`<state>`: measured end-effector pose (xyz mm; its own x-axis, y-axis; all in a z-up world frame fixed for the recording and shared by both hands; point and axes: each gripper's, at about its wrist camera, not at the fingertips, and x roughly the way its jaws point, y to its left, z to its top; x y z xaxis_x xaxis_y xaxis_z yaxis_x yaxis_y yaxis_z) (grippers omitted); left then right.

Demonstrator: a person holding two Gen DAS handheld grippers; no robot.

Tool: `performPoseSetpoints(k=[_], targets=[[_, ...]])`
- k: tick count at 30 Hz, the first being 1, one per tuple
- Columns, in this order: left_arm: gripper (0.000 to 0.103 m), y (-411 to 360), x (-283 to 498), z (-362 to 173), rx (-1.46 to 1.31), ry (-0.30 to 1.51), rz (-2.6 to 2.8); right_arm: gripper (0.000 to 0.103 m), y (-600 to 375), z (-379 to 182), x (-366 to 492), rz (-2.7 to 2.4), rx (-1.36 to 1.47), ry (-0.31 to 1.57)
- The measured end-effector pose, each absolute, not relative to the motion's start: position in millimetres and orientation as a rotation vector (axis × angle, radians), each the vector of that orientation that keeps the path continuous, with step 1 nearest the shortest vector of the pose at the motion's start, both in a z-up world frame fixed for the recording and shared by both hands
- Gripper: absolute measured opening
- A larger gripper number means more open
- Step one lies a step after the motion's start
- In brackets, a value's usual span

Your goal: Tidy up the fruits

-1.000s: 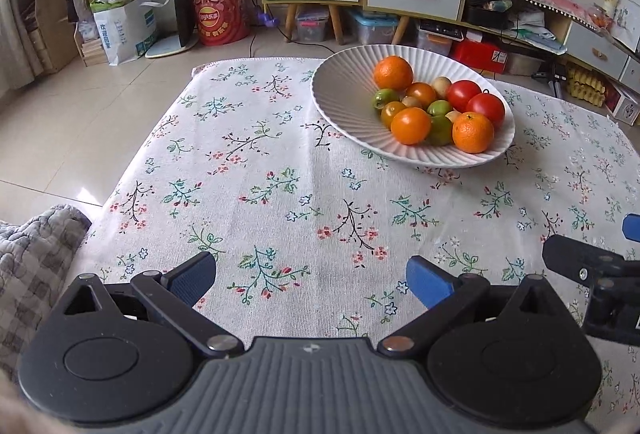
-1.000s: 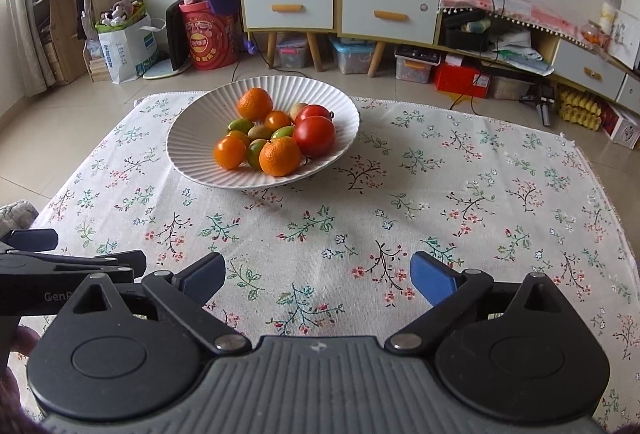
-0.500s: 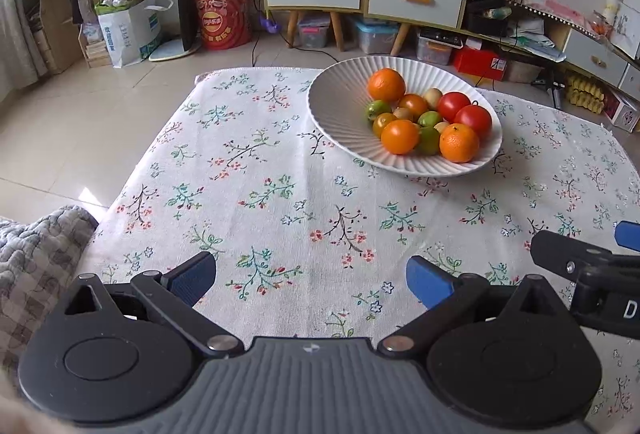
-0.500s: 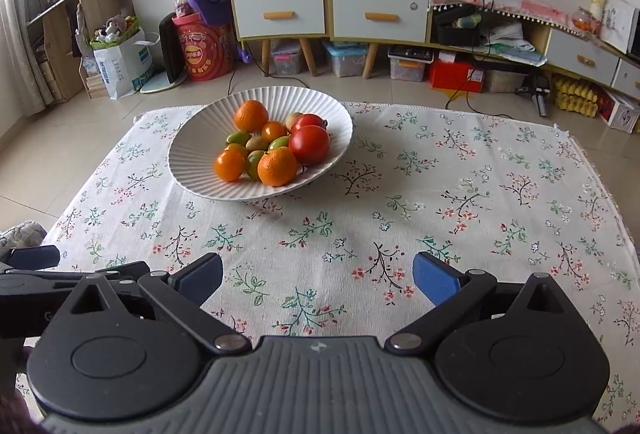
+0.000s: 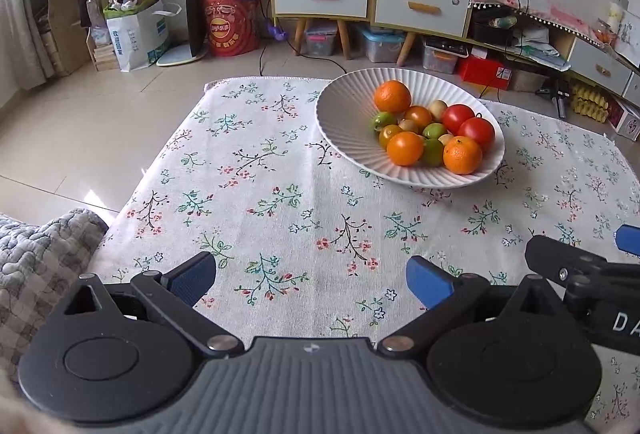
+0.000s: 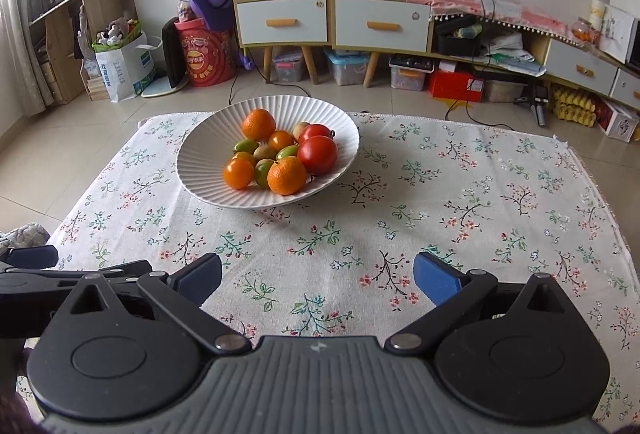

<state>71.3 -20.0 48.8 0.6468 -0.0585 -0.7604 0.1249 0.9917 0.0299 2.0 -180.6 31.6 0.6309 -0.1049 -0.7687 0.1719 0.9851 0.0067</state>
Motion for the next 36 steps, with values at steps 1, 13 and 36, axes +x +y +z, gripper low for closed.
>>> performPoseSetpoints(k=[1, 13, 36], targets=[[0.100, -19.8, 71.4, 49.1, 0.082, 0.861, -0.104, 0.102, -181.2, 31.4, 2.0, -0.162, 0.082, 0.874], [0.100, -17.8, 70.8, 48.5, 0.091, 0.865, -0.099, 0.102, -181.7, 29.2, 1.5, -0.170, 0.075, 0.884], [0.100, -9.0, 69.5, 41.6, 0.129, 0.885, -0.068, 0.102, -177.1, 25.4, 4.5, -0.154, 0.047, 0.917]])
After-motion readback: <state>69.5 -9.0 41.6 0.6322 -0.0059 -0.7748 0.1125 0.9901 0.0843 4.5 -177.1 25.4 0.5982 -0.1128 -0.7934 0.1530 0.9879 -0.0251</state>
